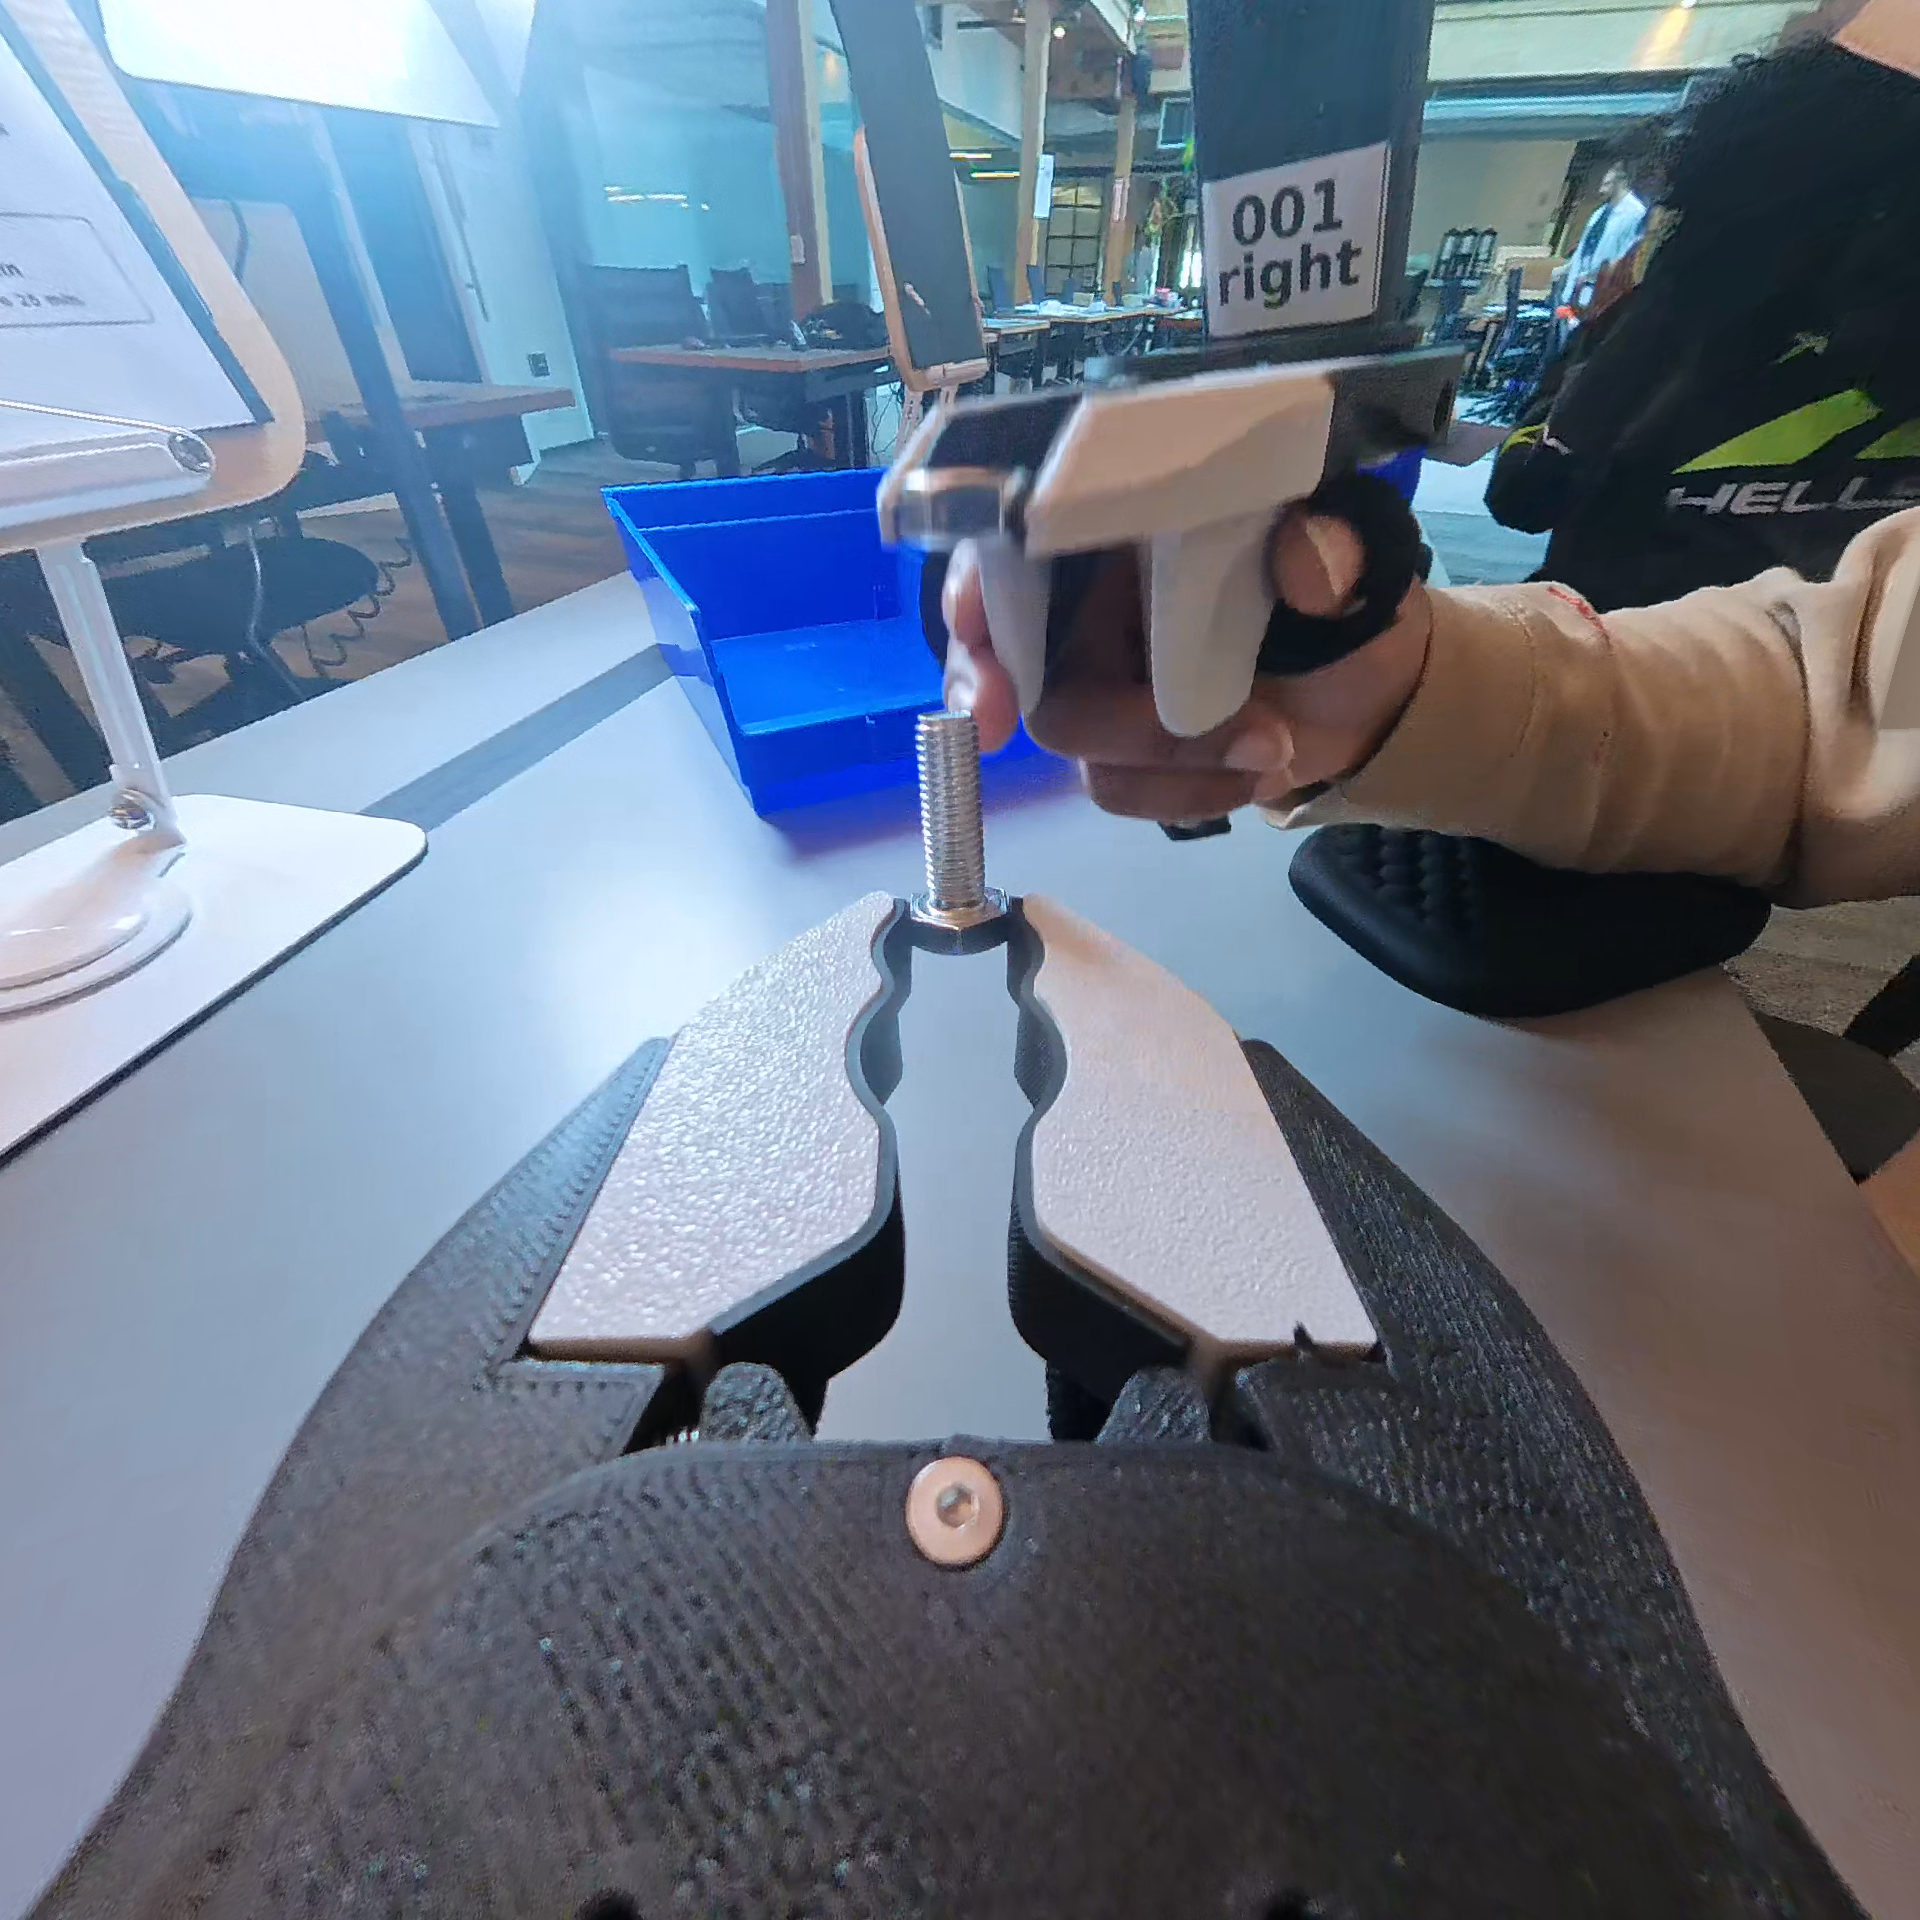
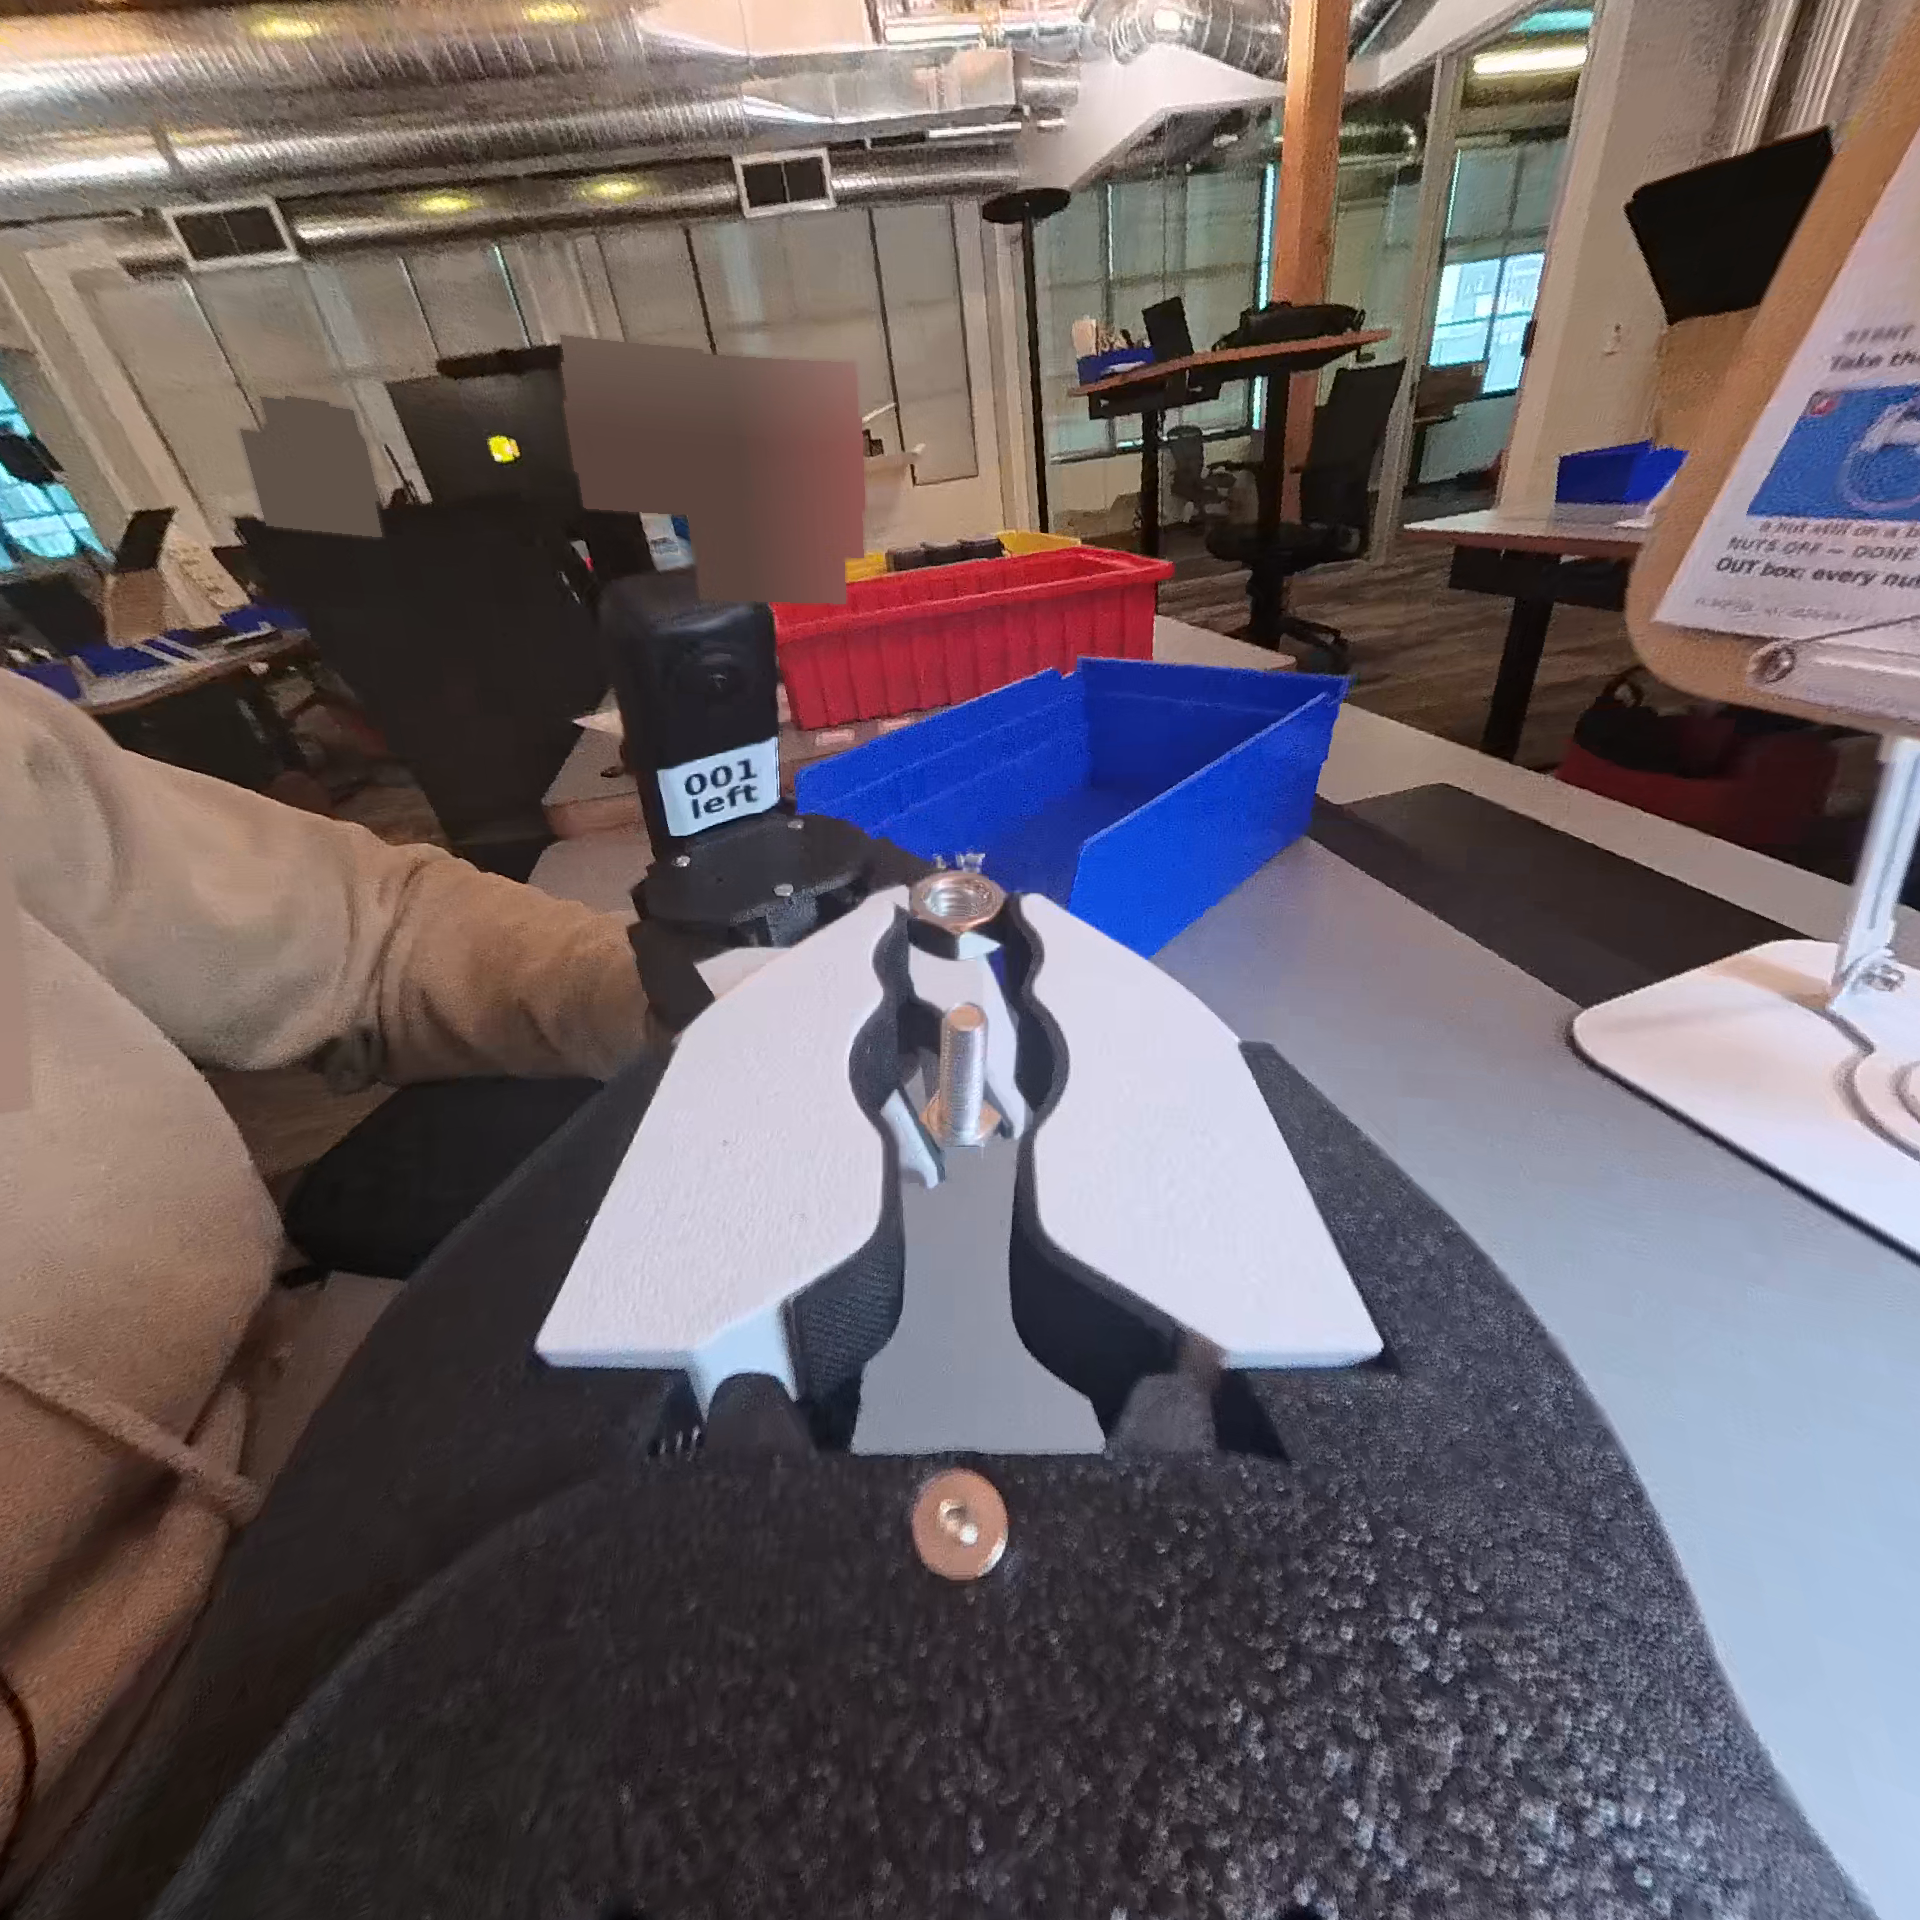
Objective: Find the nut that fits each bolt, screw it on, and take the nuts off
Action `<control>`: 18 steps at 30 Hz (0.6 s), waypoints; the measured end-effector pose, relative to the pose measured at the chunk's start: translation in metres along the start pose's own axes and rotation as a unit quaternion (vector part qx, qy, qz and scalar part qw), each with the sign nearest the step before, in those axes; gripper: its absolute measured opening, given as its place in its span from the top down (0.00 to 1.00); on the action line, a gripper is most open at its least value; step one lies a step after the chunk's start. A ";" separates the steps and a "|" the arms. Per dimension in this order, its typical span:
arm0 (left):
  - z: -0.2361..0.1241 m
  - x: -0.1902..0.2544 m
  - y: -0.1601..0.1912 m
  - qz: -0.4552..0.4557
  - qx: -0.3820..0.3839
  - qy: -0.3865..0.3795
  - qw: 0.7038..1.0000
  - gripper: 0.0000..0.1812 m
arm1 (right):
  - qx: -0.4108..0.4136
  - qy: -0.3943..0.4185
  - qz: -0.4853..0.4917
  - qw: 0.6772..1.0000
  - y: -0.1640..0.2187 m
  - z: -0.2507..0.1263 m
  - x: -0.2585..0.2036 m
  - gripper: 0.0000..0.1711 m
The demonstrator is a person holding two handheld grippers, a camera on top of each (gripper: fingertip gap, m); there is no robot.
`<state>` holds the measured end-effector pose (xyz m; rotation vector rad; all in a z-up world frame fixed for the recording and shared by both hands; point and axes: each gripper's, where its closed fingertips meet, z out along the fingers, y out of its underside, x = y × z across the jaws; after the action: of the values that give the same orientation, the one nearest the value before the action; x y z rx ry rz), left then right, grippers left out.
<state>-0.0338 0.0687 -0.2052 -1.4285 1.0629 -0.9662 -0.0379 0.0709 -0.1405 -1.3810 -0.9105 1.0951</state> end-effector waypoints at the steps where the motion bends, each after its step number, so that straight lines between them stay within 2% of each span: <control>1: 0.000 0.000 0.000 0.000 0.001 0.000 1.000 0.90 | 0.007 0.007 -0.007 1.000 -0.005 -0.003 0.002 0.90; 3: 0.000 -0.001 0.000 -0.002 0.001 -0.002 1.000 0.90 | 0.013 0.040 -0.021 0.999 -0.017 -0.015 0.015 0.90; 5: -0.001 -0.004 -0.001 -0.002 0.003 -0.007 1.000 0.90 | -0.006 0.118 -0.033 0.992 -0.026 -0.033 0.047 0.90; 7: -0.001 -0.005 -0.001 -0.001 0.005 -0.013 1.000 0.90 | -0.036 0.221 -0.045 0.973 -0.032 -0.064 0.093 0.90; 9: 0.000 -0.006 0.001 0.003 0.003 -0.017 1.000 0.90 | -0.085 0.318 -0.015 0.944 -0.026 -0.104 0.145 0.90; 13: 0.001 -0.003 0.003 0.006 0.000 -0.012 1.000 0.90 | -0.239 0.470 0.041 0.849 0.019 -0.178 0.233 0.90; 18: -0.001 0.000 0.002 0.012 0.003 -0.010 1.000 0.90 | -0.357 0.476 0.110 0.796 0.092 -0.198 0.274 0.90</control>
<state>-0.0346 0.0682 -0.2069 -1.4149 1.0595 -0.9345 0.2228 0.2663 -0.2694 -2.3761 -0.3776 0.0329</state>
